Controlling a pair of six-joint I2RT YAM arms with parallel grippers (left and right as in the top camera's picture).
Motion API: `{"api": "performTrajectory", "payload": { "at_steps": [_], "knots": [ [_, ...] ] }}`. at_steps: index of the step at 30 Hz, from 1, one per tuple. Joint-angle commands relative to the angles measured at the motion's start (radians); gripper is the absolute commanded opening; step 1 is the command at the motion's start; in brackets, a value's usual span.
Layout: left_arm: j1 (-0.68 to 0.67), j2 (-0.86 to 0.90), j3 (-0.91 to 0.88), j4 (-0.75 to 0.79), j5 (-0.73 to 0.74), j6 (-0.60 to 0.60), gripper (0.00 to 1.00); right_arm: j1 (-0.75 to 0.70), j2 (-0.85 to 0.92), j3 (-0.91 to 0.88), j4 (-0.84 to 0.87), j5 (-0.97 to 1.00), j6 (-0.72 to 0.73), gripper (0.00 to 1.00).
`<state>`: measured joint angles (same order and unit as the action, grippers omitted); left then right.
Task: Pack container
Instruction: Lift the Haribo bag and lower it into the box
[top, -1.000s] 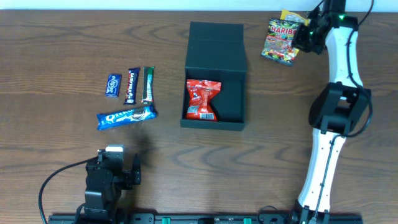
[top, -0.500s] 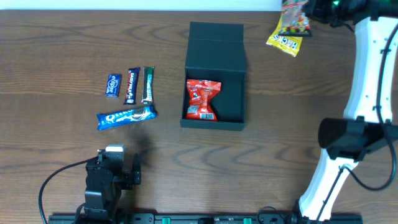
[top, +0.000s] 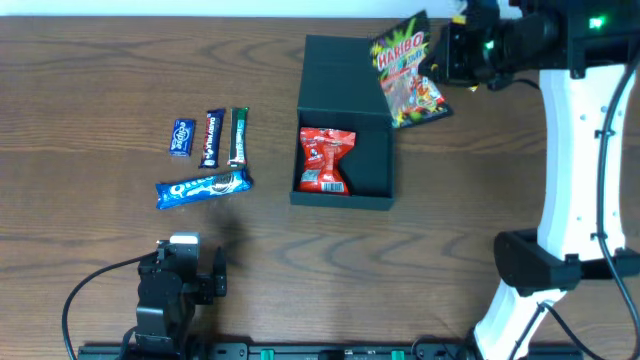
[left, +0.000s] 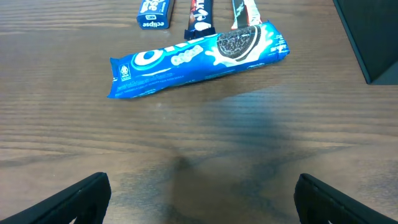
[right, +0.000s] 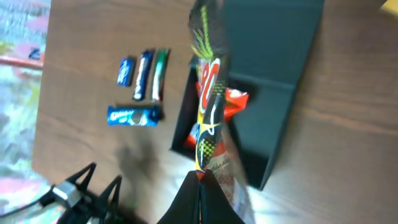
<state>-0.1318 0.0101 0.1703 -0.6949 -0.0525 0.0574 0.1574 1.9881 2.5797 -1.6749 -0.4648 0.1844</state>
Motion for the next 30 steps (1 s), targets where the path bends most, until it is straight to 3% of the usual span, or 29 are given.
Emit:
{"api": "performTrajectory", "payload": {
  "at_steps": [1, 6, 13, 30],
  "knots": [
    [0.0, -0.006, -0.009, -0.019, -0.006, 0.014, 0.95, 0.056, 0.006, -0.074, 0.026, -0.077, -0.018, 0.02],
    [0.0, -0.006, -0.009, -0.018, -0.006, 0.014, 0.95, 0.132, 0.006, -0.293, 0.176, -0.094, 0.057, 0.02],
    [0.0, -0.006, -0.009, -0.018, -0.006, 0.014, 0.96, 0.124, 0.006, -0.577, 0.342, -0.117, 0.171, 0.02],
    [0.0, -0.006, -0.009, -0.019, -0.006, 0.014, 0.95, 0.123, 0.006, -0.977, 0.644, -0.034, 0.458, 0.02]
  ]
}}
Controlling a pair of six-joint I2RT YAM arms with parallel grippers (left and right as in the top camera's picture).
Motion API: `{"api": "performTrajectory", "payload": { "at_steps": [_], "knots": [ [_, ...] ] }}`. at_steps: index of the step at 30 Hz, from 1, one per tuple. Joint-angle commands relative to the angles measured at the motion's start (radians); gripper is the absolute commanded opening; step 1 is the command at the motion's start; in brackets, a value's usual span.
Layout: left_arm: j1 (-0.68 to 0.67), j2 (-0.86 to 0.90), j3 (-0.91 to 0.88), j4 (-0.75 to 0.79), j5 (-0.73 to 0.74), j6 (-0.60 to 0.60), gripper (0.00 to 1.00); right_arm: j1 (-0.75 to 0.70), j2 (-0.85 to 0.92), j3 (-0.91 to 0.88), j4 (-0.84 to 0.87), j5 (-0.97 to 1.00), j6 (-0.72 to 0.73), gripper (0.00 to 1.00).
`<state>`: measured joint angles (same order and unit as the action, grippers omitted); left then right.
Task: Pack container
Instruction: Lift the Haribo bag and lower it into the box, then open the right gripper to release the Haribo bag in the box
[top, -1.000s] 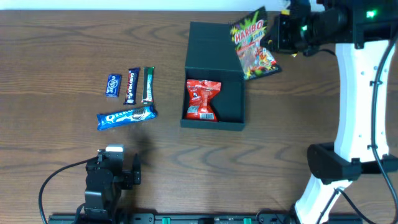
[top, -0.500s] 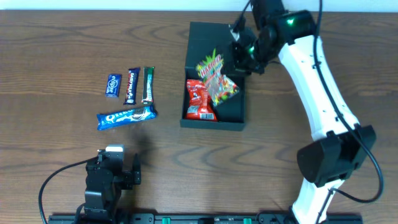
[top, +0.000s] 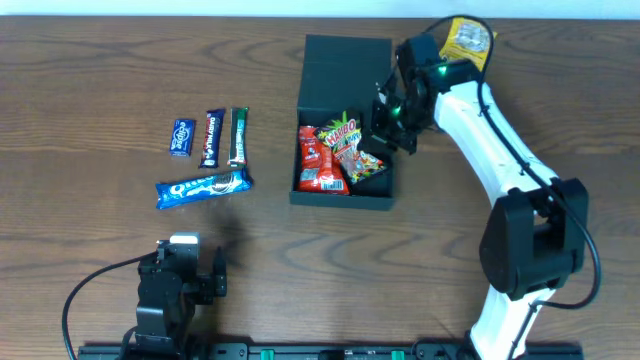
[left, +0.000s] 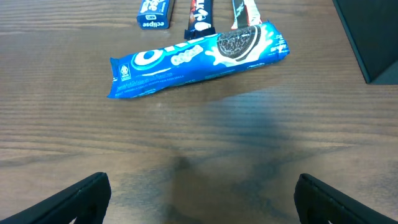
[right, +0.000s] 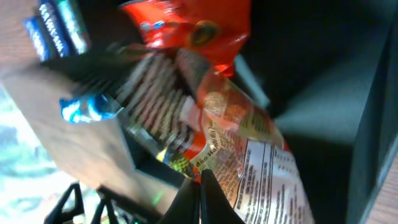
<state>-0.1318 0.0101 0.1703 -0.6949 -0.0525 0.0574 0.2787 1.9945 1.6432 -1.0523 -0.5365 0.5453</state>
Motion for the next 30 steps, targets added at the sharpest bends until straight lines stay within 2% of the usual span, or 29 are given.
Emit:
{"api": "performTrajectory", "payload": {
  "at_steps": [1, 8, 14, 19, 25, 30],
  "knots": [
    [0.0, -0.006, -0.009, -0.018, -0.006, 0.014, 0.95, 0.004, -0.001, -0.053, 0.029, 0.049, 0.108, 0.02],
    [0.0, -0.006, -0.009, -0.018, -0.006, 0.014, 0.95, 0.014, -0.011, -0.091, 0.087, 0.07, 0.166, 0.02],
    [0.0, -0.006, -0.009, -0.019, -0.006, 0.014, 0.95, 0.014, -0.122, -0.053, 0.134, 0.023, 0.22, 0.02],
    [0.0, -0.006, -0.009, -0.018, -0.006, 0.014, 0.96, -0.002, -0.202, -0.053, 0.141, -0.102, 0.306, 0.01],
    [0.0, -0.006, -0.009, -0.018, -0.006, 0.014, 0.95, -0.009, -0.205, -0.07, 0.161, -0.188, 0.371, 0.01],
    [0.0, -0.006, -0.009, -0.018, -0.006, 0.014, 0.95, -0.01, -0.205, -0.144, 0.275, -0.259, 0.45, 0.01]
  ]
}}
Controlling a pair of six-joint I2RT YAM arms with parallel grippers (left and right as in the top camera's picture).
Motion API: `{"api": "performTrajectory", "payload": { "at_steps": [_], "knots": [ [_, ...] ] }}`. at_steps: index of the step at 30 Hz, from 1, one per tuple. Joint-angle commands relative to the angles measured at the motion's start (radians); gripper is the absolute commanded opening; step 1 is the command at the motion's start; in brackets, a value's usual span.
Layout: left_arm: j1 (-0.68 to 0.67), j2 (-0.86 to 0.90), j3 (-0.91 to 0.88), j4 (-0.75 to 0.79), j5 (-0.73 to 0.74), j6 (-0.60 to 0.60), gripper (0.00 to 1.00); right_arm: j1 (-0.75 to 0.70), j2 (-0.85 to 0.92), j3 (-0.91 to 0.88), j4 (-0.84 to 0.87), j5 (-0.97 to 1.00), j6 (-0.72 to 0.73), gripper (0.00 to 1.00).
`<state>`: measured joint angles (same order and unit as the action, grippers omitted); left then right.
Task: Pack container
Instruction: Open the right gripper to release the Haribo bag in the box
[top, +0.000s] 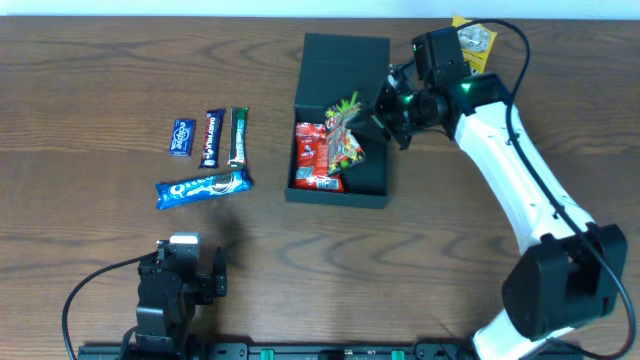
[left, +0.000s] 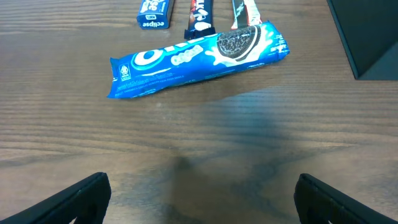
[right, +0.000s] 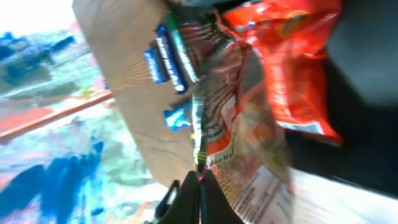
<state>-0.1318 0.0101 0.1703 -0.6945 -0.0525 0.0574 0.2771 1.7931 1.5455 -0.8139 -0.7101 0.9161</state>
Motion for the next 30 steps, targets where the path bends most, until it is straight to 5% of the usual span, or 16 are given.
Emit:
{"api": "performTrajectory", "payload": {
  "at_steps": [1, 12, 24, 30],
  "knots": [
    [0.0, -0.006, -0.009, -0.019, -0.006, 0.014, 0.95, -0.01, -0.003, -0.065, 0.062, -0.093, 0.1, 0.01],
    [0.0, -0.006, -0.009, -0.019, -0.006, 0.014, 0.96, -0.014, -0.003, -0.28, 0.205, -0.074, 0.198, 0.01],
    [0.0, -0.006, -0.009, -0.019, -0.006, 0.014, 0.95, -0.016, -0.004, -0.305, 0.193, 0.165, 0.118, 0.01],
    [0.0, -0.006, -0.009, -0.019, -0.006, 0.014, 0.95, -0.016, -0.027, -0.279, 0.159, 0.203, 0.045, 0.35]
  ]
}}
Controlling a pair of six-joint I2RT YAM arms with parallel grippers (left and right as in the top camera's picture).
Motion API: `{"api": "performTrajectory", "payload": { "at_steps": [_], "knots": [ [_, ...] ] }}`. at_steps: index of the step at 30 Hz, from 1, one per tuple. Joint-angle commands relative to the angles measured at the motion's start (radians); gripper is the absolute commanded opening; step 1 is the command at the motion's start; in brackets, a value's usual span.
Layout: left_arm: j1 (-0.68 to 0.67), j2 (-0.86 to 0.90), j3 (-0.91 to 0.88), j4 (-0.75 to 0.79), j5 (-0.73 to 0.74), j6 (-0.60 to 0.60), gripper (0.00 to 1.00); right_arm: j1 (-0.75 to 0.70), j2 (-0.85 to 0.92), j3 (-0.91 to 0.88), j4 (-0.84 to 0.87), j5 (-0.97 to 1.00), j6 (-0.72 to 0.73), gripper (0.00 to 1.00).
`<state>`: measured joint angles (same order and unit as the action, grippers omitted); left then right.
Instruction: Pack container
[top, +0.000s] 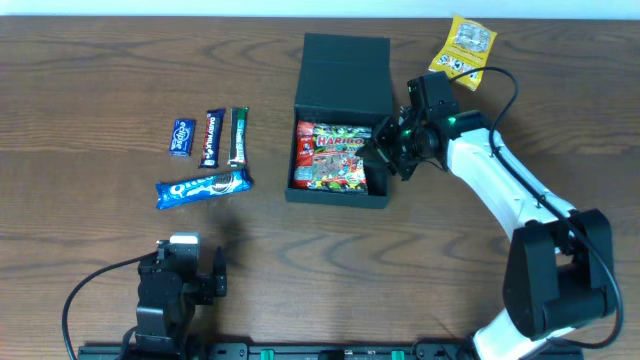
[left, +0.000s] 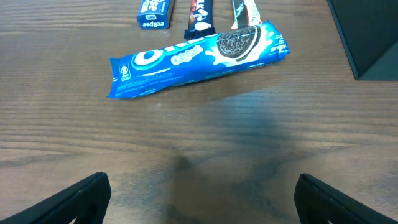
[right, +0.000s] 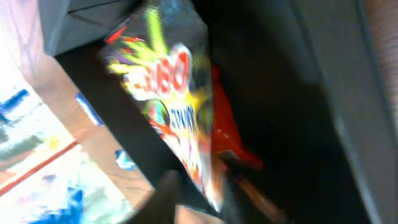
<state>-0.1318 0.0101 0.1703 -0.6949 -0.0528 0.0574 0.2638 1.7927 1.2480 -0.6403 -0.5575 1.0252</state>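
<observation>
The black box (top: 375, 190), its lid folded back, holds the Haribo bag (top: 335, 160) lying flat on a red snack bag (right: 227, 134), which shows only in the blurred right wrist view. My right gripper (top: 384, 155) is at the box's right wall. Its fingers (right: 165, 190) look spread, with the edge of the Haribo bag (right: 168, 93) between them. On the left lie an Oreo pack (top: 203, 187), a small blue Eclipse pack (top: 181, 136), a dark blue bar (top: 213, 137) and a green bar (top: 238, 136). My left gripper (left: 202, 202) rests open near the front edge, with the Oreo pack (left: 198, 59) ahead of it.
A yellow snack packet (top: 460, 45) lies at the back right of the wooden table (top: 100, 60). The box's near left corner (left: 373, 37) shows at the right of the left wrist view.
The Haribo bag stood on edge in the box, pinched by my right gripper. It now lies flat over the red bag, and the fingers have parted. The left arm has not moved.
My right gripper first held the Haribo bag in the air behind the box's right side. It then had the bag down in the box beside the red bag, then upright on edge. The box shifted slightly left. The bag now lies flat inside.
</observation>
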Motion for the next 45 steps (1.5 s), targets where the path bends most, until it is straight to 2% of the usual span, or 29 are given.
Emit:
{"api": "performTrajectory", "payload": {
  "at_steps": [1, 4, 6, 9, 12, 14, 16, 17, 18, 20, 24, 33, 45],
  "knots": [
    [0.0, -0.006, -0.009, -0.019, -0.006, 0.014, 0.95, -0.002, -0.039, 0.031, -0.032, 0.066, -0.08, 0.4],
    [0.0, -0.006, -0.009, -0.018, -0.006, 0.014, 0.95, 0.0, -0.088, 0.087, -0.105, 0.157, -0.137, 0.61],
    [0.0, -0.006, -0.009, -0.018, -0.006, 0.014, 0.95, 0.005, -0.131, 0.132, -0.157, 0.231, -0.182, 0.68],
    [0.0, -0.006, -0.009, -0.019, -0.006, 0.014, 0.95, 0.027, -0.186, 0.178, -0.175, 0.293, -0.276, 0.7],
    [0.0, -0.006, -0.009, -0.019, -0.006, 0.014, 0.96, 0.074, -0.209, 0.2, -0.171, 0.338, -0.367, 0.78],
    [0.0, -0.006, -0.009, -0.018, -0.006, 0.014, 0.95, 0.119, -0.208, 0.202, -0.172, 0.379, -0.407, 0.78],
    [0.0, -0.006, -0.009, -0.018, -0.006, 0.014, 0.95, 0.164, -0.191, 0.202, -0.172, 0.42, -0.442, 0.72],
    [0.0, -0.006, -0.009, -0.018, -0.006, 0.014, 0.95, 0.181, -0.18, 0.202, -0.171, 0.437, -0.451, 0.59],
    [0.0, -0.006, -0.009, -0.018, -0.006, 0.014, 0.95, 0.198, -0.166, 0.202, -0.171, 0.458, -0.458, 0.36],
    [0.0, -0.006, -0.009, -0.019, -0.006, 0.014, 0.95, 0.215, -0.138, 0.202, -0.171, 0.473, -0.481, 0.16],
    [0.0, -0.006, -0.009, -0.018, -0.006, 0.014, 0.95, 0.229, -0.054, 0.202, -0.171, 0.47, -0.547, 0.01],
    [0.0, -0.006, -0.009, -0.018, -0.006, 0.014, 0.95, 0.262, 0.072, 0.202, -0.086, 0.394, -0.751, 0.01],
    [0.0, -0.006, -0.009, -0.019, -0.006, 0.014, 0.95, 0.265, 0.189, 0.202, -0.039, 0.335, -0.806, 0.01]
  ]
}}
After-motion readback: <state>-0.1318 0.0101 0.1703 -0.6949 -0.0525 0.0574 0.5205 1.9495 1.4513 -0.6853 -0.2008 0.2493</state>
